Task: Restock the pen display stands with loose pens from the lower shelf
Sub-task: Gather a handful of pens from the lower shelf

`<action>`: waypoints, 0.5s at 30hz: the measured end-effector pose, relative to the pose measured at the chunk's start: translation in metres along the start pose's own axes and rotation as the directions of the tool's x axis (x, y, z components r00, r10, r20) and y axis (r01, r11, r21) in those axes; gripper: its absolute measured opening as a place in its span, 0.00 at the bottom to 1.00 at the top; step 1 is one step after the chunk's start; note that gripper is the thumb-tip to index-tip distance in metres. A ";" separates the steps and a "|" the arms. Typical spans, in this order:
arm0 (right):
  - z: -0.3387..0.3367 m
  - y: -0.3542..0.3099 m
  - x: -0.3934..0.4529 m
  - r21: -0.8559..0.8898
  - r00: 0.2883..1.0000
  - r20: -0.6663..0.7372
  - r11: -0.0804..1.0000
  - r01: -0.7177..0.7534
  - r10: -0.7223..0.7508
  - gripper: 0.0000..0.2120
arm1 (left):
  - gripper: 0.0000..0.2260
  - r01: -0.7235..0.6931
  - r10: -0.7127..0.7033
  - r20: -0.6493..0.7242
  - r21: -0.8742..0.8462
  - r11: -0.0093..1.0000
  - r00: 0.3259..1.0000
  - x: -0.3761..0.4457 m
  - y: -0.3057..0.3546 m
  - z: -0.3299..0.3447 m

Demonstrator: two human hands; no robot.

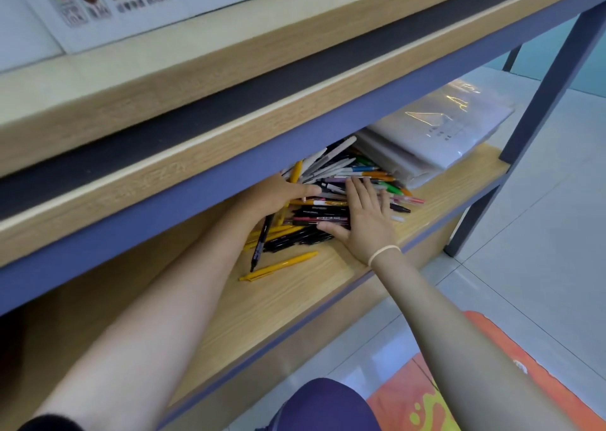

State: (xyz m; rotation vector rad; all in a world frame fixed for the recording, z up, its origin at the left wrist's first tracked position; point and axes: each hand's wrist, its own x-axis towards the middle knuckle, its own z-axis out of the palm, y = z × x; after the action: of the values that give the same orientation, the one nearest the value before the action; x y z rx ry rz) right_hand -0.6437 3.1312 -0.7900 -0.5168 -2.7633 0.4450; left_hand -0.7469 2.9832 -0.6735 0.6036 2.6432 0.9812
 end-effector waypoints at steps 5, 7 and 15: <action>-0.026 -0.005 -0.035 0.431 0.980 -0.143 0.900 -0.065 0.139 0.44 | 0.50 0.162 -0.163 0.019 -0.249 0.955 0.986 -0.028 0.013 0.020; -0.041 -0.013 -0.061 0.700 0.968 -0.078 0.704 -0.118 0.240 0.39 | 0.59 0.266 -0.250 0.090 -0.382 0.885 0.964 -0.045 0.024 0.034; -0.053 -0.033 -0.162 0.925 0.939 0.143 0.294 -0.239 0.313 0.21 | 0.16 0.244 -0.212 0.148 -0.789 0.563 0.966 -0.112 0.061 0.093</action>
State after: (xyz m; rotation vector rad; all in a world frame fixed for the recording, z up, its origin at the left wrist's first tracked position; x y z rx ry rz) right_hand -0.4910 3.0520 -0.7675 -0.6363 -1.7878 1.9030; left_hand -0.5960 3.0254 -0.6906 0.0386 1.8257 1.8524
